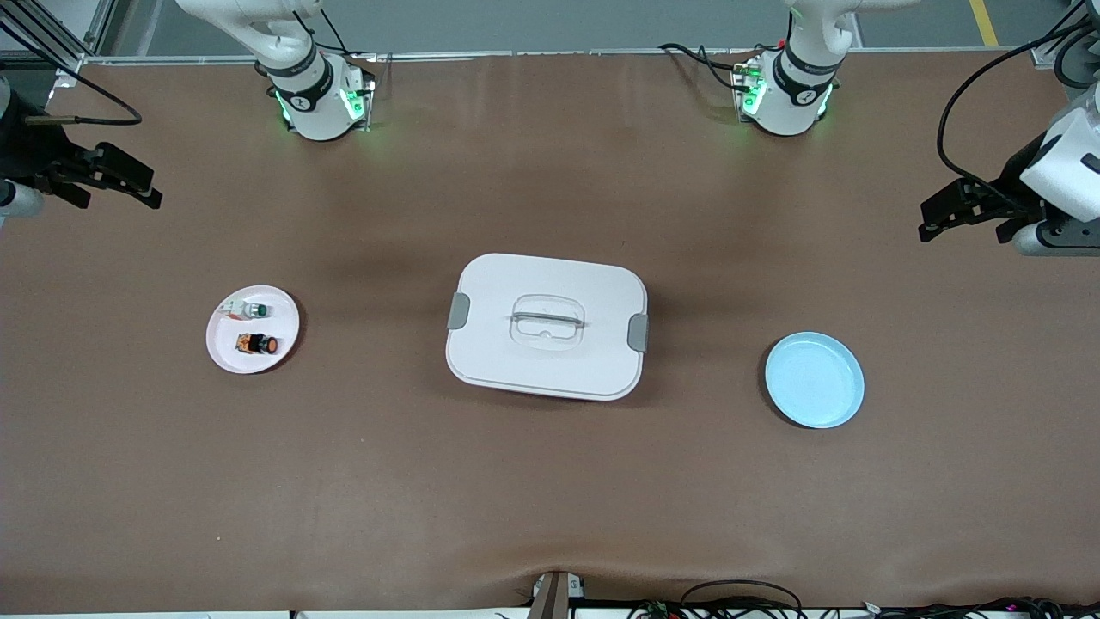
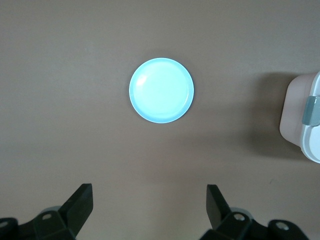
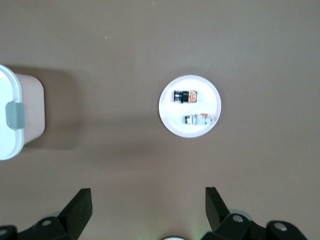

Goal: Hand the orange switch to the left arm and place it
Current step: 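Move the right gripper out toward the pink plate, then lower the right gripper over the black-orange switch on the pink plate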

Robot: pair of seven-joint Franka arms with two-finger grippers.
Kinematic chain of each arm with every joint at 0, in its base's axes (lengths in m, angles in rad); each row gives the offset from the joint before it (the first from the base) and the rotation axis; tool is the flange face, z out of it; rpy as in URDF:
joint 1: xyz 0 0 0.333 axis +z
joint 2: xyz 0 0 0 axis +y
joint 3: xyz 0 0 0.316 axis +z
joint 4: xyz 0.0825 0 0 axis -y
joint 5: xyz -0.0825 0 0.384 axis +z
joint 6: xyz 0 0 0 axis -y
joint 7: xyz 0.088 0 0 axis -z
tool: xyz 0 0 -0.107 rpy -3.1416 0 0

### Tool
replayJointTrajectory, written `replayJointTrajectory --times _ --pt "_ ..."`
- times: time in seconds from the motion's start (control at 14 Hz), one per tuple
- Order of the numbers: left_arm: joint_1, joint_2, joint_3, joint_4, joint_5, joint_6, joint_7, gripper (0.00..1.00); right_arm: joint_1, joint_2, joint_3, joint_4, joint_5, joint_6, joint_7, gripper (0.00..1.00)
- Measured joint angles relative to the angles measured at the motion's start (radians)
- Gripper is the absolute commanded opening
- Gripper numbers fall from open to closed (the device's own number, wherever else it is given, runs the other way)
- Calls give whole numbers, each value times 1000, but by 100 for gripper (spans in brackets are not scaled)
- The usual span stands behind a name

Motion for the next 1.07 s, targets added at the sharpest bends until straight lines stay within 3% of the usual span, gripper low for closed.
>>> replayJointTrajectory --times 0.29,1.07 --pt "0 0 0 0 0 0 0 100 -5 31 0 -3 -4 -28 0 100" --pt "0 0 1 1 0 0 0 100 -41 265 -1 35 -12 -36 -5 100"
